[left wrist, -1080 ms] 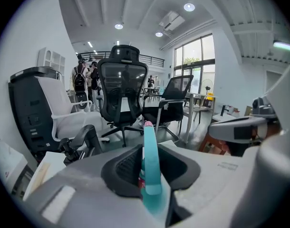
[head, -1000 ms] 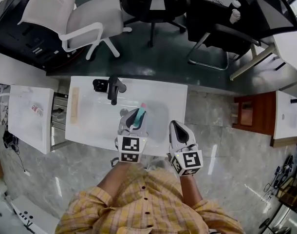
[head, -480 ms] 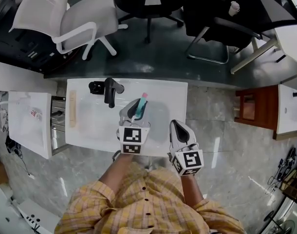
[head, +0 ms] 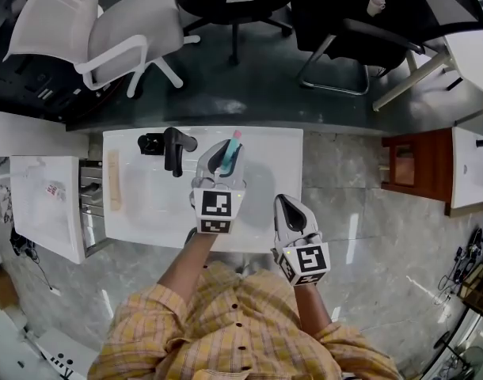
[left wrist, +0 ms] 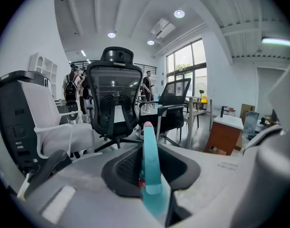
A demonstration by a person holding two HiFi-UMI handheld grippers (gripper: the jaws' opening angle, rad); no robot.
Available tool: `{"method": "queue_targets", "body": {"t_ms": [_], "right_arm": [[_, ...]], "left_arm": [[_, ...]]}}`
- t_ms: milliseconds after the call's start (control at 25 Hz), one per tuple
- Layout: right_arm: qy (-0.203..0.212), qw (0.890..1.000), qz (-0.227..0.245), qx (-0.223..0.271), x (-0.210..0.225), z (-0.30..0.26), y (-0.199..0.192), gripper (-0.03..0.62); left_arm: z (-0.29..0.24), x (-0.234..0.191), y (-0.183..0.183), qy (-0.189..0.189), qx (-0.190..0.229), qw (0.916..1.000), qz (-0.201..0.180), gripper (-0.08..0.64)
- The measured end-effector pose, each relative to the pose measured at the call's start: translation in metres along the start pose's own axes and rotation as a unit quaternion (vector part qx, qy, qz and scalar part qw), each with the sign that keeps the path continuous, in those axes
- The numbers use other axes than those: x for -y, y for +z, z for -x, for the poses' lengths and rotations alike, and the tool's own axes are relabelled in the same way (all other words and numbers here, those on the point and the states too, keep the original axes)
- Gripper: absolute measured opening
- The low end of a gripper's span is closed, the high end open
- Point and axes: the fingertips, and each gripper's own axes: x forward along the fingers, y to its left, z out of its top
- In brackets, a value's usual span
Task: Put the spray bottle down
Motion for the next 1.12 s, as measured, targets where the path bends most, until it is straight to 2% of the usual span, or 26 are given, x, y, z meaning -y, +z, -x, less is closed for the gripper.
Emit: {"method": "queue_targets", "body": {"t_ms": [560,1120], "right_arm": [[-0.008,1.000,-0.001,-0.004,0.001,0.000,-0.002,0.002],[-0.011,1.000,0.002,-0.006,0.000,0.004,-0.004,0.002]], "left_arm": [[-0.031,-0.010,0.007,0.004,0.033,0.9994,-0.009,0.098],[-0.034,-0.016,-0.001,0.008,0.039,0.9991,-0.011,0.104]]}}
